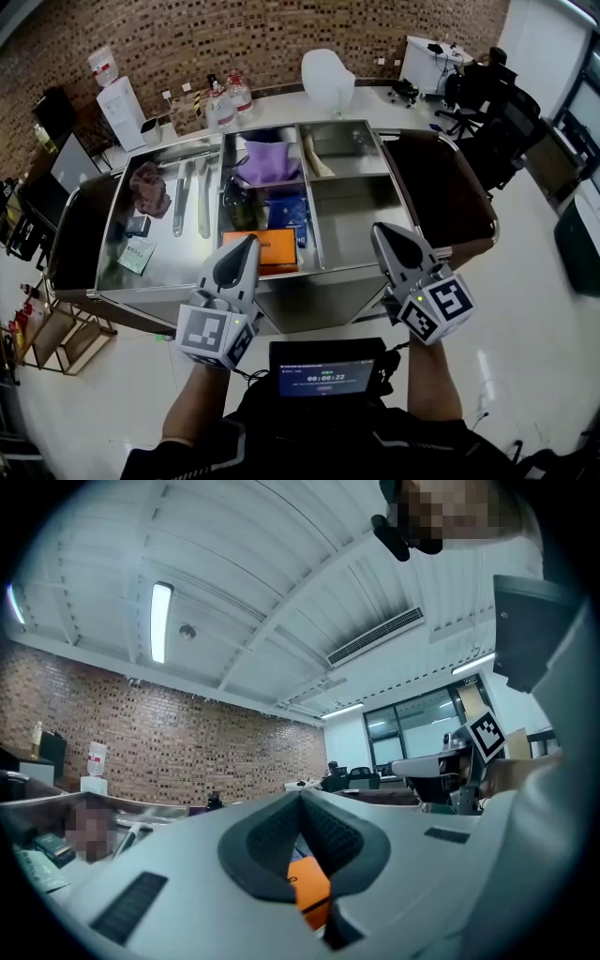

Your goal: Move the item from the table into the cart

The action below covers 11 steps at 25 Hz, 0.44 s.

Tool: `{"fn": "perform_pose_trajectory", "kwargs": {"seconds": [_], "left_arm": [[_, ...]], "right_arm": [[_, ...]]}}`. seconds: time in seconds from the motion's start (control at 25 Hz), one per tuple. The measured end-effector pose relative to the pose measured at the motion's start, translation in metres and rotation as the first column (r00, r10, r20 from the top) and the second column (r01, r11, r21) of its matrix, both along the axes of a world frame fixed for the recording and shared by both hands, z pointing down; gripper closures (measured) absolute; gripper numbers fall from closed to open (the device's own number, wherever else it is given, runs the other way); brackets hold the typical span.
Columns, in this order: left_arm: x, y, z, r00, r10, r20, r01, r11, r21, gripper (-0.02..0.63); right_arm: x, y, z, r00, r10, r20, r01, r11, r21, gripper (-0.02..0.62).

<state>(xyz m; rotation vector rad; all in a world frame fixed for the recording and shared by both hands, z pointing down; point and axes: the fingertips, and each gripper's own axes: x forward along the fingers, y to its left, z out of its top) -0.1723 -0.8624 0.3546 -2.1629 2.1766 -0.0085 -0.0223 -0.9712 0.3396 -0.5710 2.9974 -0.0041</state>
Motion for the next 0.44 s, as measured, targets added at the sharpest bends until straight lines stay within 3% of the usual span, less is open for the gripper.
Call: {"fn": "perform_pose_trajectory", "kwargs": {"seconds": [0.44], "left_arm": [[0.0032,-0.0045,-0.0033,1.000,0.007,0.014,-0.007,1.000,0.016,0.604]], "right_arm": [[0.0009,-0.0026,0.0014,1.000,0.006,-0.008,-0.006,1.000,0.006,0.595]]}}
